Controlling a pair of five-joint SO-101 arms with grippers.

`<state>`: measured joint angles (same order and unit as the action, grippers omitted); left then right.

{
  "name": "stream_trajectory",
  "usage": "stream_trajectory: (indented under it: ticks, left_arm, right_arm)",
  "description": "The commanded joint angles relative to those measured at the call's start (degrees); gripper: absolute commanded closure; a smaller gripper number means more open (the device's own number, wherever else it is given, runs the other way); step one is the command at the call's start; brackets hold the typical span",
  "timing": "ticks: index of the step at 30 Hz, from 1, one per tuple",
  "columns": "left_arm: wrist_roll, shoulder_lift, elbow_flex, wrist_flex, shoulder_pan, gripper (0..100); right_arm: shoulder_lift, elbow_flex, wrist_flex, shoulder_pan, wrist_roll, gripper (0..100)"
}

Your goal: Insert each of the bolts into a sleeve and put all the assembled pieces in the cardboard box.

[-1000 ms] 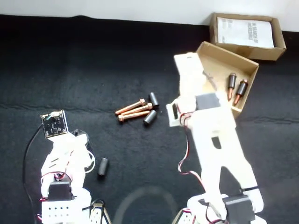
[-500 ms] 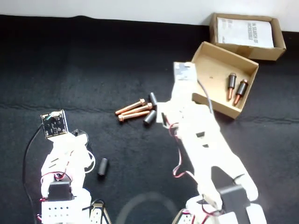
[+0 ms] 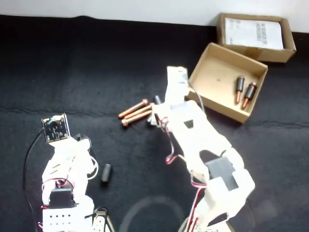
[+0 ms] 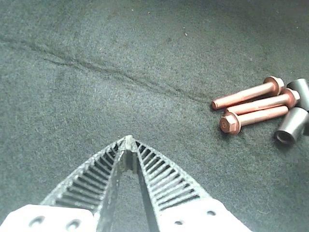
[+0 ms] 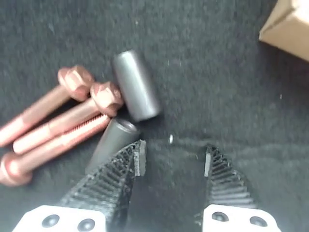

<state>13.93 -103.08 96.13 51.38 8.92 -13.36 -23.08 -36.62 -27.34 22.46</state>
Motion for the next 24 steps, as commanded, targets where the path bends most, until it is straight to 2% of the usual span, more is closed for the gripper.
stream_trajectory:
  ticks: [1,13,24]
  left_arm:
    - [-0.1,-0.6,1.0,0.1,0.7,99]
    - [-0.1,-0.6,1.0,0.1,0.7,99]
    - [-0.1,-0.6,1.0,0.1,0.7,99]
  right_arm:
    - [-2.6,7.7,-1.5,-1.5,0.7,81.8]
    - [-3.6,11.6,-4.3,-8.2,0.7,81.8]
    - [-3.8,13.1,-3.9,-9.1,0.7,81.8]
